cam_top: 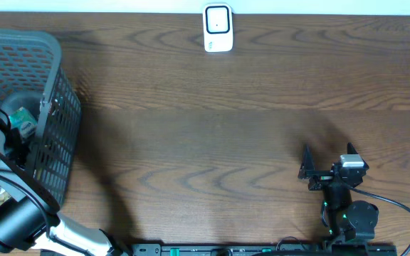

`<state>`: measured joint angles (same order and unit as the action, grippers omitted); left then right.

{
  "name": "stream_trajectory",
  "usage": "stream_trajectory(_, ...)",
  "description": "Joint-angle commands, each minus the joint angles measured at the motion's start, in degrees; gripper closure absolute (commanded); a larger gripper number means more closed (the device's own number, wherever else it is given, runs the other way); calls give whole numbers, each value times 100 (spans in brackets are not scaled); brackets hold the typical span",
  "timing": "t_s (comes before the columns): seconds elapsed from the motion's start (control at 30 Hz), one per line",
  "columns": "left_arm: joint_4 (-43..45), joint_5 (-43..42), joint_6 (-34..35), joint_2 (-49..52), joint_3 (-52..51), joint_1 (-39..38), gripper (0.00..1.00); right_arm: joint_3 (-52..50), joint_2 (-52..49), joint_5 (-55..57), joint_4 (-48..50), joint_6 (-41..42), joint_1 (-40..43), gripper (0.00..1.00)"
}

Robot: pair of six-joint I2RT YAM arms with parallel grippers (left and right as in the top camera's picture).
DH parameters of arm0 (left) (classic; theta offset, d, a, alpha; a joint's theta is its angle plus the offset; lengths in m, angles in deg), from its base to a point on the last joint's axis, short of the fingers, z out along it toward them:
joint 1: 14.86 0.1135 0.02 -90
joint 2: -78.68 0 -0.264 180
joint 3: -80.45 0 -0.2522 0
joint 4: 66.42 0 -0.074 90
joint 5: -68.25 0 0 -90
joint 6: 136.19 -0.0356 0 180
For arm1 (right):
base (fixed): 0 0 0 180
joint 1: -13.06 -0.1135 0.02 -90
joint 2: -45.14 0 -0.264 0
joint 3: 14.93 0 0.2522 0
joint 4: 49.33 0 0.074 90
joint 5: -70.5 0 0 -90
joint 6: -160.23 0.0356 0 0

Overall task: Scan the item barcode
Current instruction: 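Grasp the yellow snack bag inside the basket with the left gripper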

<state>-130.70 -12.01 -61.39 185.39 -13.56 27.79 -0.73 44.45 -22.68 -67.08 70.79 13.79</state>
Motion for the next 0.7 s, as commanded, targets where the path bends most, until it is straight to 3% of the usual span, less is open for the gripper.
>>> stream_trajectory(0.0,-35,0,-63,0,-160,28,41,-11,31,0,-13,-63,-9,1)
stream_trajectory(0.1,-101,-2,-24,-2,-120,26,67,-11,31,0,-13,-63,-9,1)
stream_trajectory(0.3,-481,-4,98,-138,216,13,92,-11,31,0,-13,-63,-9,1)
stream_trajectory(0.47,-511,-26,579,-776,546,13,92,-11,31,0,-13,-63,-9,1)
stream_trajectory(0.67,-293,-26,699,-2006,811,13,93,-11,31,0,-13,-63,-9,1)
